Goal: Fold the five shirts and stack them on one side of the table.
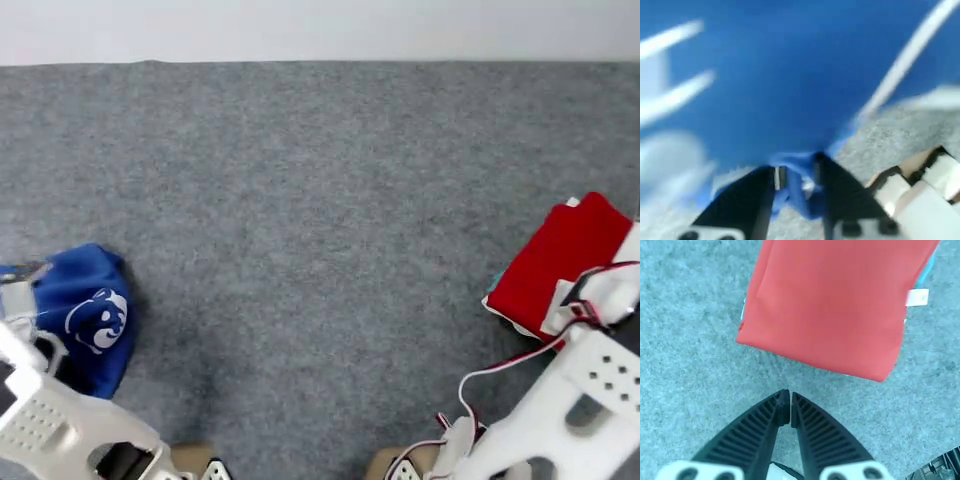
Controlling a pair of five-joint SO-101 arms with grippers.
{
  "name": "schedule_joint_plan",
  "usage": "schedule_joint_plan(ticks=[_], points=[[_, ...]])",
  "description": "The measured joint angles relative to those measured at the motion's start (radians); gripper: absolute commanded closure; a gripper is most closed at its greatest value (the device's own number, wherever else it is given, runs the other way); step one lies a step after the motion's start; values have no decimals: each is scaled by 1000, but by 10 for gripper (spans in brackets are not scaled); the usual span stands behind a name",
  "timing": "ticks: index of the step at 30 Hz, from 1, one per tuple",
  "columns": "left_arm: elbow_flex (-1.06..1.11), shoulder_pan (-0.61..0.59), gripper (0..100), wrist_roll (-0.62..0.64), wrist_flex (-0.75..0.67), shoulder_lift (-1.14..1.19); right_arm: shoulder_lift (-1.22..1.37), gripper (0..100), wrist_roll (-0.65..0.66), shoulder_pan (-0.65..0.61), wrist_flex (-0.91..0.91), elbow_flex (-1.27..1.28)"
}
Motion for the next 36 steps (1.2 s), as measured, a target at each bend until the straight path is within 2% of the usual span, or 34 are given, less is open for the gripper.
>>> schedule_joint_plan(ticks=[7,12,15,22,29,33,36], points=[[26,72,996,0,64,-34,-58,990,23,0,0,0],[28,123,996,6,91,-270,-106,990,34,0,0,25],[28,184,996,78,94,-463,-133,990,34,0,0,92],[15,494,996,338,100,-881,-249,990,34,0,0,218],[-158,868,995,672,64,-991,-324,990,34,0,0,265],[-264,1051,995,729,6,-994,-330,990,60,0,0,265],[-311,1134,995,749,-48,-994,-333,990,91,0,0,265]])
